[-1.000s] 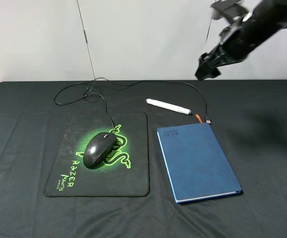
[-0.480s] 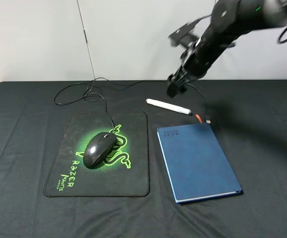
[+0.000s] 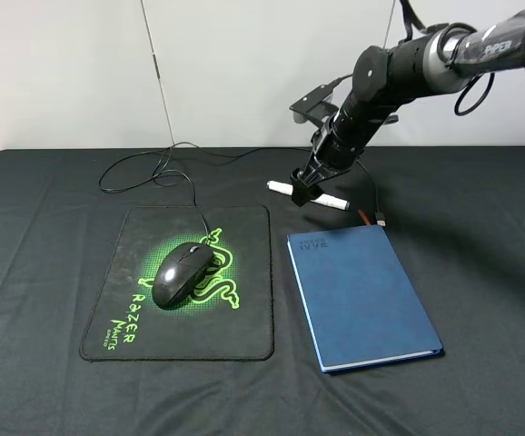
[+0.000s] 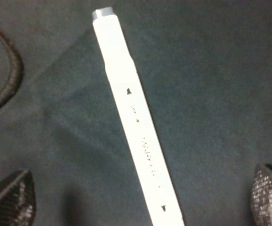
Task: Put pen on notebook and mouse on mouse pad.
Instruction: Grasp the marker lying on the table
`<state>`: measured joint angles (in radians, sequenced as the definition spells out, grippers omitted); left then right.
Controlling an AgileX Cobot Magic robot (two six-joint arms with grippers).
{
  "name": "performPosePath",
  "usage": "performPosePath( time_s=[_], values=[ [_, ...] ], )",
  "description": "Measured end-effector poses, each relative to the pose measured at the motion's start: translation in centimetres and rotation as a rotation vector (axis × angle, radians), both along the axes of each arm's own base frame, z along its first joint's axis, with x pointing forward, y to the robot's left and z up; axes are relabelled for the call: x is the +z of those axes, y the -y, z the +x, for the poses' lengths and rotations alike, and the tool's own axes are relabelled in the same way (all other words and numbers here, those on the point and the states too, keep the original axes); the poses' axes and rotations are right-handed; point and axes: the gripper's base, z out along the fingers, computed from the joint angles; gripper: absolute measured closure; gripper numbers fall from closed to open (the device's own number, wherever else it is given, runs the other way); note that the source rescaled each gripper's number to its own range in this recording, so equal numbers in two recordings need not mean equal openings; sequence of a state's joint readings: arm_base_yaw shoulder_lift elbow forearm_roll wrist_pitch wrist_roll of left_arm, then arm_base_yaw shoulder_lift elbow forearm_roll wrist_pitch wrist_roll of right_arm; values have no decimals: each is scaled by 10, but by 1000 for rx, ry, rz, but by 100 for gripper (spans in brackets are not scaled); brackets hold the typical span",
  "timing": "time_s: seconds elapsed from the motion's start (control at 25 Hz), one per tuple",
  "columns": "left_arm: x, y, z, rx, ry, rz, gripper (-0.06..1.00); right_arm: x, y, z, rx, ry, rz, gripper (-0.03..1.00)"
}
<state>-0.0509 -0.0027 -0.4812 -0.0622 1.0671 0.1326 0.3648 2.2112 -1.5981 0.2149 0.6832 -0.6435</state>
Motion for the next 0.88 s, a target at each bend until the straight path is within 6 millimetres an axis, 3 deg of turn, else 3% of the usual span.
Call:
performPosePath(
  time_s=[0.4, 0.76, 0.88],
  values=[
    [0, 0, 0, 0, 0, 1, -6, -30, -1, 4, 9, -19, -15, -3],
    [0, 0, 0, 0, 0, 1, -6, -31, -2, 4, 0, -25, -3, -3],
    [0, 0, 0, 0, 0, 1, -6, -32, -2, 4, -2, -31, 0, 5]
  ],
)
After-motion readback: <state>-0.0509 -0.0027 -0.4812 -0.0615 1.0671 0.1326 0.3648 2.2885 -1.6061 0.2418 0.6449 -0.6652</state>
